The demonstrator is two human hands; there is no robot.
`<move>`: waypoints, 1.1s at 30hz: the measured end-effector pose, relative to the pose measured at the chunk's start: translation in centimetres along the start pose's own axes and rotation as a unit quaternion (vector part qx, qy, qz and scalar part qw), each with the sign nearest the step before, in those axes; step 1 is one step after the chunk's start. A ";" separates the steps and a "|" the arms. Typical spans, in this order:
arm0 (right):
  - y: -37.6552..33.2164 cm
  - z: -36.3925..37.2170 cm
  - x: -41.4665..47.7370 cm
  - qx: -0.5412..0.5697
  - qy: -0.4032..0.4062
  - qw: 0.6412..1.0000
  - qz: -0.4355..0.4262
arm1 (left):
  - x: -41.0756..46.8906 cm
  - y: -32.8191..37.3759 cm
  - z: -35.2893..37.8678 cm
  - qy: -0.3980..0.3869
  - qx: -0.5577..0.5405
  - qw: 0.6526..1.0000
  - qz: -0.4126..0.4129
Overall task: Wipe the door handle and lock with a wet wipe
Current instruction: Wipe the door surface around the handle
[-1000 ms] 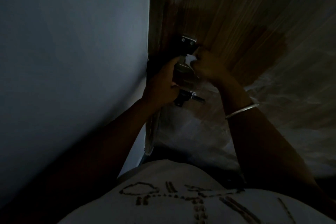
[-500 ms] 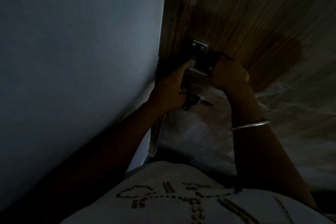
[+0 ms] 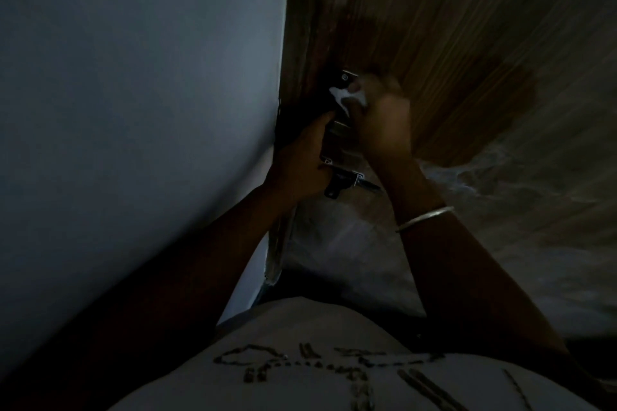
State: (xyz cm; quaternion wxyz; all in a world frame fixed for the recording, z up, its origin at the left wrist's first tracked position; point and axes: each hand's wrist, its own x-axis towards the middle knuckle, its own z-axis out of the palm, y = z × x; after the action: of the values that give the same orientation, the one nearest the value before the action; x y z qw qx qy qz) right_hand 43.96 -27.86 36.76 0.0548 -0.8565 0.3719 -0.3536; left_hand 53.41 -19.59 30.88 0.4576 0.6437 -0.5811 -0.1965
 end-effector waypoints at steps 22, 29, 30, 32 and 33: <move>4.2 0.2 -1.8 -0.096 -0.026 0.995 -0.008 | 0.0 3.0 -0.2 -0.046 0.050 0.997 -0.035; 2.1 -2.2 -2.2 0.052 0.120 0.990 0.045 | 0.8 3.5 -0.6 -0.030 0.073 0.995 -0.054; 1.9 -2.3 -2.2 0.069 0.117 0.990 0.047 | 1.2 3.7 -0.7 -0.024 0.071 0.996 -0.047; 1.5 -2.5 -2.5 0.109 0.098 0.988 0.054 | 1.8 4.5 -0.7 -0.009 0.047 0.999 -0.018; 1.4 -2.7 -2.8 0.126 0.092 0.986 0.057 | 1.9 5.0 -0.7 -0.003 0.033 0.999 -0.008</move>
State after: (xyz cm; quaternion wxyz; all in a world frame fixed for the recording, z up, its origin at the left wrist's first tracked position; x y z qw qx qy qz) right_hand 40.09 -26.55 36.68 0.1477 -0.7840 0.3762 -0.4711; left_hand 51.54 -20.67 35.85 0.4330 0.6626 -0.5831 -0.1832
